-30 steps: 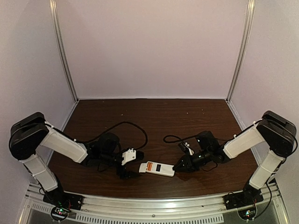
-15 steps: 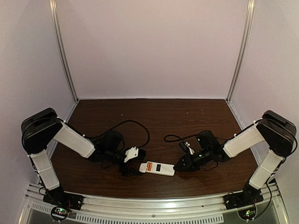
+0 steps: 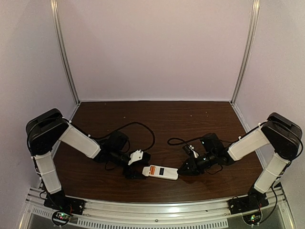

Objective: Load the batteries into the remote control
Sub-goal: Pick up the battery cover from the center of the board, then pass from the left arm to the right

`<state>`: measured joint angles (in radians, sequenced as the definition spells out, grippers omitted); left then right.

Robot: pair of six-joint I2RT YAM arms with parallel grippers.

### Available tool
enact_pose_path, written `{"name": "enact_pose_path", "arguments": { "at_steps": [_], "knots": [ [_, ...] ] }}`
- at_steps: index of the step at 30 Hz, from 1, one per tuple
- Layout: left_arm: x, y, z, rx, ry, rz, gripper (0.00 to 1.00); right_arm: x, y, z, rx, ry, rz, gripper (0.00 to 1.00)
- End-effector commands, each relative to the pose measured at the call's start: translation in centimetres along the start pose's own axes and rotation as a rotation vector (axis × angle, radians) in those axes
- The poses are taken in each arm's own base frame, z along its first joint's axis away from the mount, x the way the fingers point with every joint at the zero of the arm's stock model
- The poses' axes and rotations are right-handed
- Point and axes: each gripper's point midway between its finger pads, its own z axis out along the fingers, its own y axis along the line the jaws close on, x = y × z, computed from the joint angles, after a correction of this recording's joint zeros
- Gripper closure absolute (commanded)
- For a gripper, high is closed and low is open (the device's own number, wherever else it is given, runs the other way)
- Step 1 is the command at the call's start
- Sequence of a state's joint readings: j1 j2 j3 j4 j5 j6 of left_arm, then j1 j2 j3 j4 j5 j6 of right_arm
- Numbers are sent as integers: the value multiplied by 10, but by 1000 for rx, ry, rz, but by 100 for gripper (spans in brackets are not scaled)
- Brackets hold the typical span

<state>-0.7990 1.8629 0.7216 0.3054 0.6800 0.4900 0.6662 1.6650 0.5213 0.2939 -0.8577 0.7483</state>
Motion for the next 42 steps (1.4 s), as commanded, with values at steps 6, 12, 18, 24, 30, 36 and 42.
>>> {"name": "enact_pose_path", "arguments": {
  "at_steps": [6, 12, 18, 24, 30, 36, 42],
  "knots": [
    [14, -4, 6, 57, 56, -31, 46, -4, 1, -1, -2, -6, -17, 76],
    [-1, 4, -3, 29, 70, -28, 55, -10, 10, -8, -11, -32, -40, 75],
    [-42, 15, -31, -75, 68, 4, 56, -33, 51, -38, -55, -148, -145, 61],
    [-88, 20, -50, -168, 102, 29, 57, -44, 107, -61, -156, -206, -199, 55],
    [-138, 11, -43, -225, 101, 87, 55, -39, 139, -55, -235, -207, -192, 55],
    [-155, 9, -38, -246, 100, 96, 55, -30, 157, -42, -261, -182, -204, 56],
    [-161, 5, -33, -242, 99, 115, 55, -29, 165, -36, -288, -178, -199, 58]
  ]
}}
